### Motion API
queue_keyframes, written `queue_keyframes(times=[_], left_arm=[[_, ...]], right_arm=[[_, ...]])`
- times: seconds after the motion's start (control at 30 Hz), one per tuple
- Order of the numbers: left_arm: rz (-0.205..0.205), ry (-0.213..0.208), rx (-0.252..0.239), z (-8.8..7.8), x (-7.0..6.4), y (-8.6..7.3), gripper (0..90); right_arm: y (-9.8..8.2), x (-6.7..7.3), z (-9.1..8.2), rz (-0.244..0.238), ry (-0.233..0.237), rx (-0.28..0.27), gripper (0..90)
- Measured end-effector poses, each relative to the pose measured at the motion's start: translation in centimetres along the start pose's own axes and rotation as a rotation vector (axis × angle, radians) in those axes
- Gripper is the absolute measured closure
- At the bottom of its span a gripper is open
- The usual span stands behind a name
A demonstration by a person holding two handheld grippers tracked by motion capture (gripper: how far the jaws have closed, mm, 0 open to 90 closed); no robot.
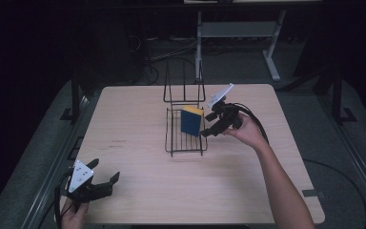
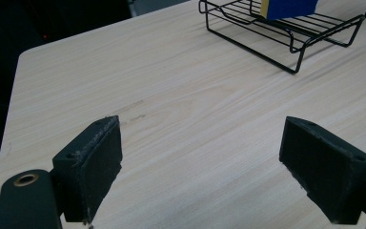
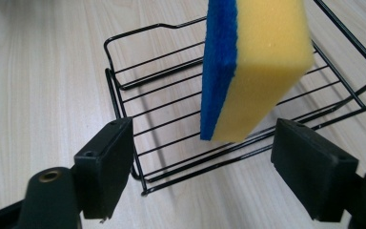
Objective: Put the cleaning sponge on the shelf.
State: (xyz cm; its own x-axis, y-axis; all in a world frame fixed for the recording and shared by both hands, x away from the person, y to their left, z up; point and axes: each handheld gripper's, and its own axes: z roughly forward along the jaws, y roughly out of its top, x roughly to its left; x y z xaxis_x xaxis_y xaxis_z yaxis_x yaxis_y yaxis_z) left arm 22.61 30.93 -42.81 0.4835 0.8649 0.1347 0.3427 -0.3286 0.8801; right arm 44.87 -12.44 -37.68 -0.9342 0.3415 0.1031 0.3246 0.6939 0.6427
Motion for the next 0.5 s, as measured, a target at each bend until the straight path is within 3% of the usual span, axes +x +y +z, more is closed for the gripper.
queue_keyframes(times=[0.5], left_arm=[[0.001,0.003,0.002,0.0,0.0,0.0,13.9]], right_arm=[[-2.1,0.6,-0.8,0.020,-0.005,0.012,21.4]])
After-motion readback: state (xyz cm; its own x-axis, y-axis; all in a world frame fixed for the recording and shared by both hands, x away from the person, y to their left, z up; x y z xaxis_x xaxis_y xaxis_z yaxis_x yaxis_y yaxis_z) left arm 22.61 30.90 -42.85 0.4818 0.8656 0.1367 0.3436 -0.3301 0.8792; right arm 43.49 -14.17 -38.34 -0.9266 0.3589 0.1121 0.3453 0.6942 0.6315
